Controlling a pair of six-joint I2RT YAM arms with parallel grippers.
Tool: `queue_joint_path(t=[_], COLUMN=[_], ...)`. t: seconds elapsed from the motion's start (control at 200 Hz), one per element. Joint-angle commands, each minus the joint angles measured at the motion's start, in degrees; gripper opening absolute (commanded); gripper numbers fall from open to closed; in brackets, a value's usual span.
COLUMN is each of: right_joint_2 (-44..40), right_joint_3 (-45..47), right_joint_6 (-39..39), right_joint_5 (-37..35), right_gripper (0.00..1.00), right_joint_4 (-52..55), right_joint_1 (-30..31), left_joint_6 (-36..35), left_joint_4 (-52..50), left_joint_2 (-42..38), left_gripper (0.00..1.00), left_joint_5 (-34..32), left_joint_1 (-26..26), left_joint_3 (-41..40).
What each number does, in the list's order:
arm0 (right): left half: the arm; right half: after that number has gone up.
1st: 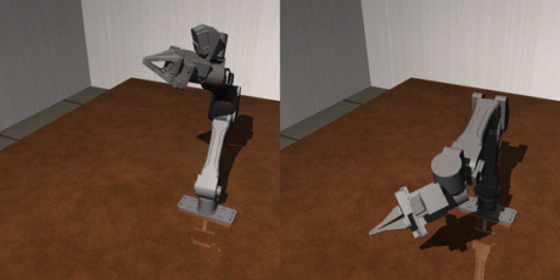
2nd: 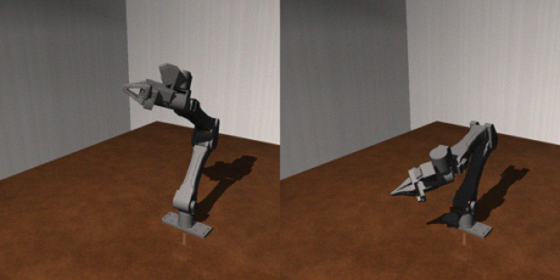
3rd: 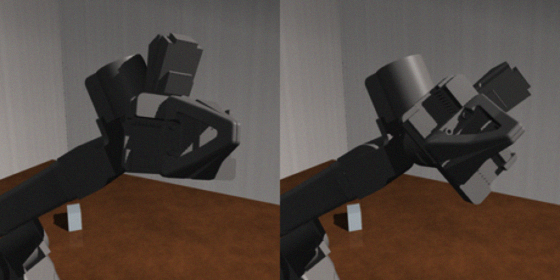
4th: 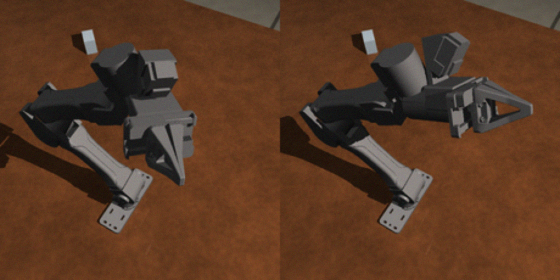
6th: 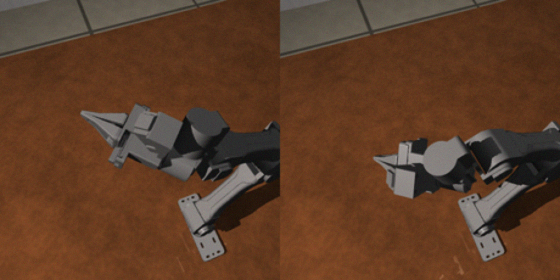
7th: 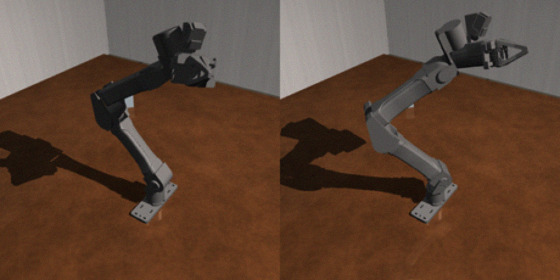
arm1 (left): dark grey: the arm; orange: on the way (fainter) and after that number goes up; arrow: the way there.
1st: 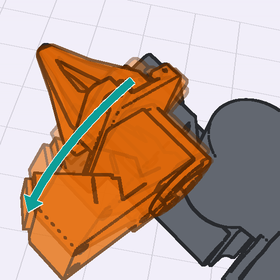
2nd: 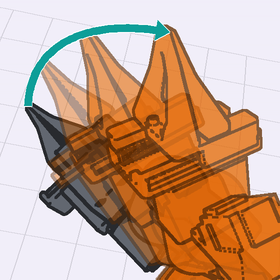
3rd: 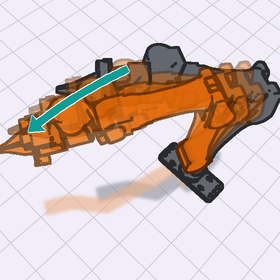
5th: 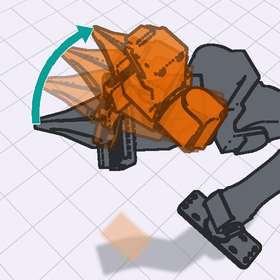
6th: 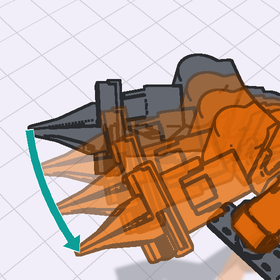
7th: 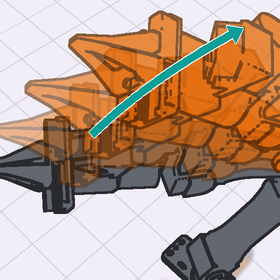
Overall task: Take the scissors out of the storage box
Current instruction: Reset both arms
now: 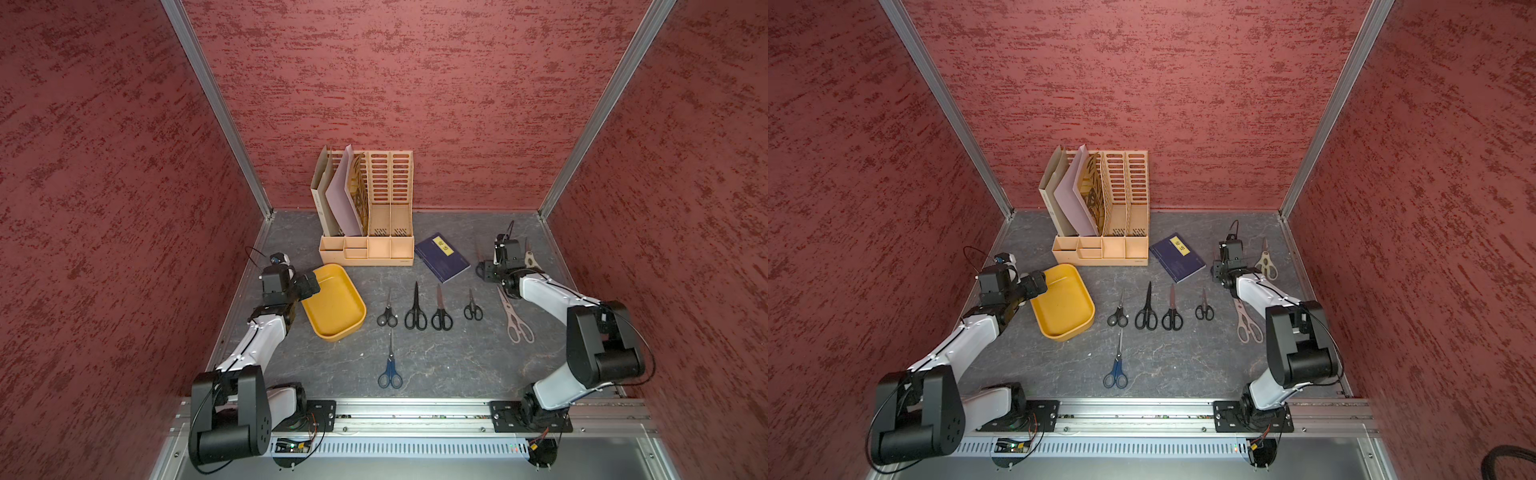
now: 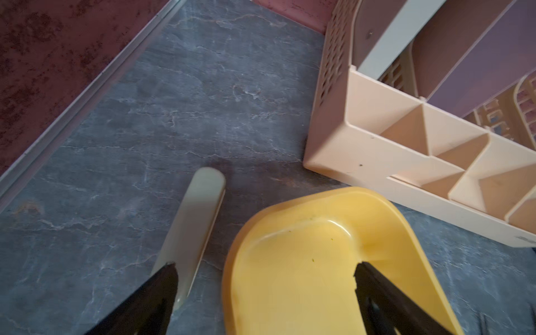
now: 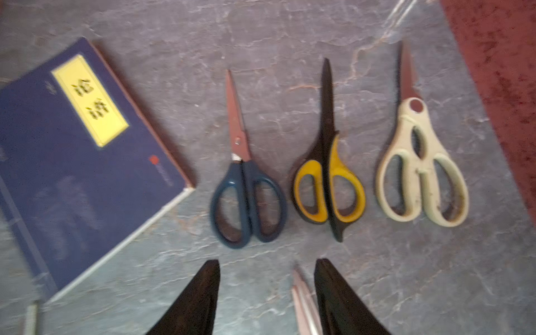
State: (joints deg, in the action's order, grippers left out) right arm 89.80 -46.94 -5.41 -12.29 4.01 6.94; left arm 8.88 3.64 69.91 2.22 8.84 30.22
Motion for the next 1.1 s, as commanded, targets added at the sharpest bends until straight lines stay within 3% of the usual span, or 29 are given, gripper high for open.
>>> queue_joint_path(t=[0.0, 0.09, 0.26, 0.436, 0.566, 0.641, 0.706, 0.786, 0.857, 0.892, 0.962, 1.092], right_joint_2=[-2.07, -1.60, -2.11, -2.94, -2.94, -0.31, -1.21, -1.10, -1.26, -0.85, -0.96, -1.16], right_joint_3=[7.04, 12.55, 15.77, 18.38, 21.46, 25.15, 24.57, 24.58, 24.72, 25.01, 24.90, 24.97], right_joint_6=[4.82, 6.63, 7.68, 7.17, 6.54, 6.78, 6.54, 6.65, 6.69, 6.71, 6.65, 6.68], right_joint_5=[-2.81, -2.58, 3.99, 8.70, 9.70, 9.75, 9.86, 9.89, 9.86, 9.72, 9.75, 9.80], right_gripper=[0.63, 0.64, 0.67, 0.98, 0.99, 0.98, 0.98, 0.98, 0.98, 0.98, 0.98, 0.98], right_joint_4=[-22.62, -35.25, -40.03, -43.90, -49.16, -58.77, -56.00, -56.23, -56.19, -57.41, -57.11, -56.70], right_joint_1=[-1.14, -1.59, -2.54, -4.21, -4.95, -5.06, -5.03, -5.07, -5.05, -5.01, -5.06, -5.03], left_joint_6=[-4.90, -4.53, -7.15, -9.17, -8.60, -8.63, -6.79, -9.26, -10.70, -10.63, -11.04, -9.85], left_joint_4=[14.37, 20.28, 20.53, 28.77, 33.15, 38.98, 39.96, 40.37, 54.67, 49.93, 50.20, 47.79], left_joint_2=[3.77, 8.43, 13.14, 9.62, 9.25, 11.87, 14.90, 15.78, 19.21, 17.17, 17.91, 18.10], left_gripper=[1.00, 1.00, 1.00, 1.00, 1.00, 1.00, 1.00, 1.00, 1.00, 1.00, 1.00, 1.00], left_joint_5=[-1.22, -1.06, 0.31, 0.04, -3.13, -1.94, -1.70, -2.31, -4.19, -5.80, -5.01, 1.11], left_joint_1=[1.04, 1.22, 0.31, -4.44, -7.48, -6.72, -5.27, -7.61, -8.75, -9.78, -9.68, -6.96], left_joint_3=[0.18, -0.87, 1.77, -3.65, -5.45, -6.60, -5.55, -5.74, -10.94, -10.61, -10.08, -8.37])
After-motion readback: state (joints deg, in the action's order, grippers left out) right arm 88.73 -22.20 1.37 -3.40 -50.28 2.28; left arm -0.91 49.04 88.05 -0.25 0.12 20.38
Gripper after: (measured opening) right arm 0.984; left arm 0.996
